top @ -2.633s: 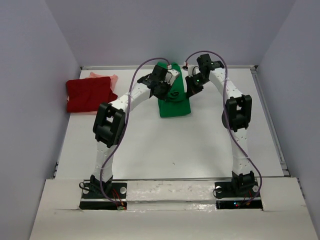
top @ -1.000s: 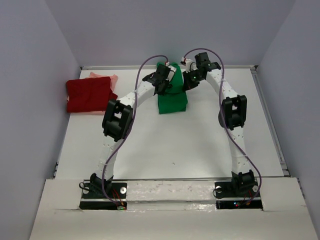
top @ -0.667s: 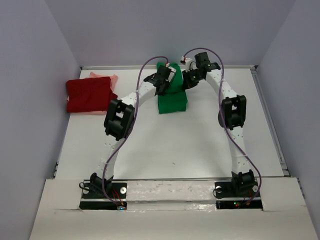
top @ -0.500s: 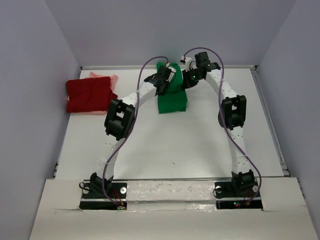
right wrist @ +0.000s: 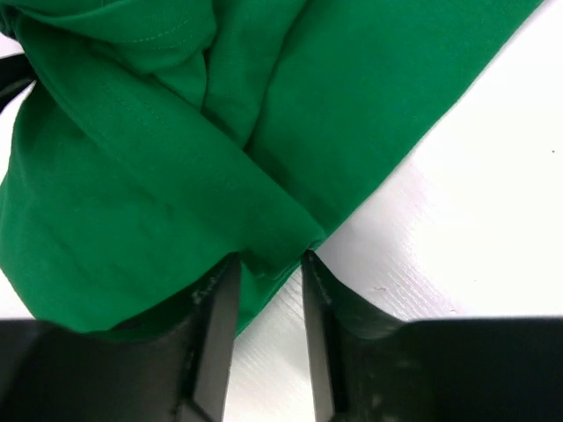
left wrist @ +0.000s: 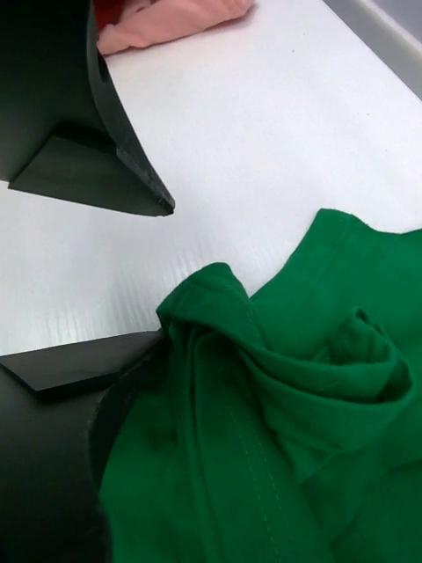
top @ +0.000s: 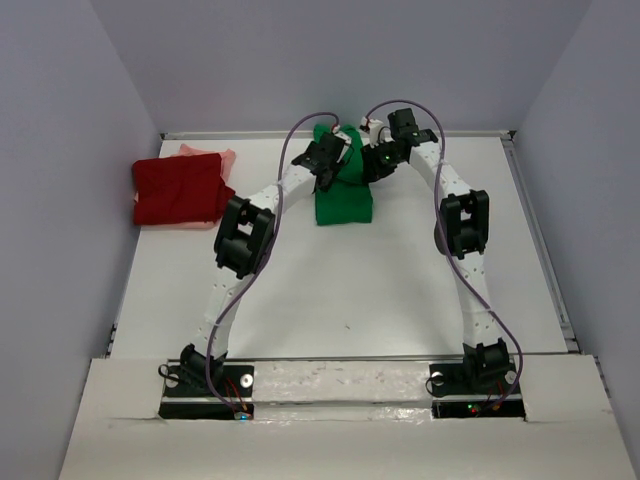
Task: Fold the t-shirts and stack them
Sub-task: Fold the folded rectangular tshirt in 1/3 of the way, then grab one side of the 2/3 rectangular tshirt with both arms
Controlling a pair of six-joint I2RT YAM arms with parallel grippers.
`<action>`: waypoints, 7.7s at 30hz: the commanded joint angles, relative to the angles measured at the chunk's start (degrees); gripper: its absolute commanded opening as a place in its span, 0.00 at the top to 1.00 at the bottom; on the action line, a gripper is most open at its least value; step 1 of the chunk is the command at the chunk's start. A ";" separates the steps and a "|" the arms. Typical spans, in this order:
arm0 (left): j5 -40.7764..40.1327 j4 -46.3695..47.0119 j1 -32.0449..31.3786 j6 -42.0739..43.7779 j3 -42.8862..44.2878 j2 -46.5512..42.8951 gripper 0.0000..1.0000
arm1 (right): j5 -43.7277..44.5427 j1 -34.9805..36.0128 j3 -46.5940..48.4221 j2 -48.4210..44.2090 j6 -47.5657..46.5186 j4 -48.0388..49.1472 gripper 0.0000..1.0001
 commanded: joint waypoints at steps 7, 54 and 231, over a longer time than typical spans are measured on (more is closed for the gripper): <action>-4.58 2.70 -0.79 1.27 0.97 -1.54 0.20 | 1.42 -0.47 1.28 -0.98 -1.35 2.66 0.36; 36.90 -16.55 38.14 4.70 -43.06 -55.59 0.12 | -13.88 3.22 1.56 -8.81 -14.00 -10.72 0.30; 64.41 -6.00 0.27 -6.47 -36.47 -19.30 1.00 | -12.20 -4.07 -60.06 -30.69 5.24 -3.84 0.42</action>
